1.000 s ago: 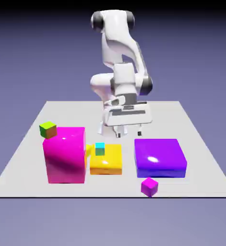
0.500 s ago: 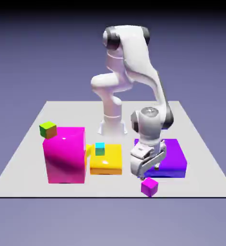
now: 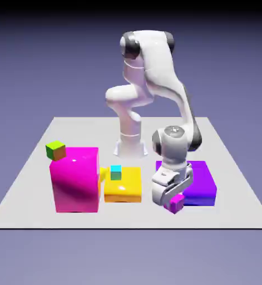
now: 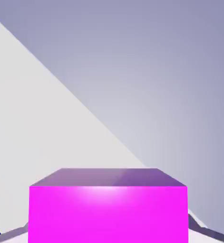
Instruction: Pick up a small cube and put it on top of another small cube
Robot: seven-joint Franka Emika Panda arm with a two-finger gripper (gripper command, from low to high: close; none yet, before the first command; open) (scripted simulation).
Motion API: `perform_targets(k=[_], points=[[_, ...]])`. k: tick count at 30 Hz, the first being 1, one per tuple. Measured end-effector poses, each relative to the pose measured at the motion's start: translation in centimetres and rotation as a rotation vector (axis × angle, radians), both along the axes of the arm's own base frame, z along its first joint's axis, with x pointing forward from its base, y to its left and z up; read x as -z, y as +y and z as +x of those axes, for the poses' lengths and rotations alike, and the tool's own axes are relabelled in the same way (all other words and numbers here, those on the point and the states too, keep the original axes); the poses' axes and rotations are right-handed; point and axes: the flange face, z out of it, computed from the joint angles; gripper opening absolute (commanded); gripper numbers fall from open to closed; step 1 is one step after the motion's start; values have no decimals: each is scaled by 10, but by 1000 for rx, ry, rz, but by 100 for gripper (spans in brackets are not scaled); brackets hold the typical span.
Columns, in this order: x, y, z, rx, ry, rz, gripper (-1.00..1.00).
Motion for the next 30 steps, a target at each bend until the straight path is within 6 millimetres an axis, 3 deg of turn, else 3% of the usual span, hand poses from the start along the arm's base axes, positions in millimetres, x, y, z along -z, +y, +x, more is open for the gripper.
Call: perform_targets(k=[5,10,19,23,24,30], points=[[-39,-56,-28,242,8,13,-100],[-68,-98,-66,466,13,17,-100],[-97,-162,-148,888,9,2,-100],[-99,-182,-186,1077,1,-13,-100],[-99,-182,-186,1077,1,-13,-100],[-40,-184,-182,1078,0,-15,-100]])
